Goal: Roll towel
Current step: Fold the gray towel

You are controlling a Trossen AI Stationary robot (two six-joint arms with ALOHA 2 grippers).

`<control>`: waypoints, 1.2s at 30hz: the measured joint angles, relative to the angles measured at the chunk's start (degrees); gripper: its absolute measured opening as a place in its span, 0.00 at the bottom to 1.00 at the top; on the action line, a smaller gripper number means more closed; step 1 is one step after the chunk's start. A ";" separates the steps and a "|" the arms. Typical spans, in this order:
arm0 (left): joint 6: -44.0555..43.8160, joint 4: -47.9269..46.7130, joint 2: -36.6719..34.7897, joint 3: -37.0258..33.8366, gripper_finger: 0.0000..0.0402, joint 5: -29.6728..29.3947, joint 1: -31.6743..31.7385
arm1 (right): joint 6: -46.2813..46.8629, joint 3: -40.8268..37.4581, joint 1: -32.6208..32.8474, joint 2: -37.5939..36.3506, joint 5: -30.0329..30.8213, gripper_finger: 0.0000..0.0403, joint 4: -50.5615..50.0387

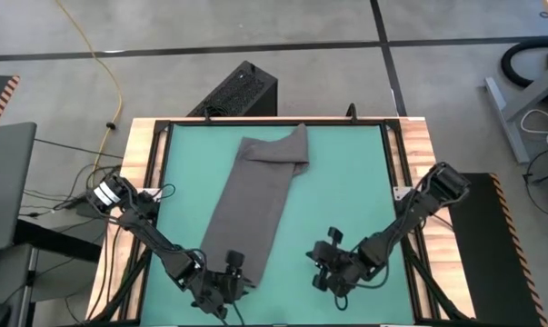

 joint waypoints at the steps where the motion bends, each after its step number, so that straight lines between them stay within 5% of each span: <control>1: -0.76 -0.69 0.01 -0.02 0.34 -0.46 0.00 | -0.03 0.00 -0.19 0.00 0.00 0.05 -0.10; 29: -5.26 -0.05 4.52 0.17 0.33 -4.40 0.02 | -3.23 0.00 -3.56 0.00 -0.26 0.05 0.74; 36: -5.51 -0.15 4.55 0.17 0.15 -5.65 0.86 | -3.24 0.00 -3.56 0.00 -0.28 0.05 0.76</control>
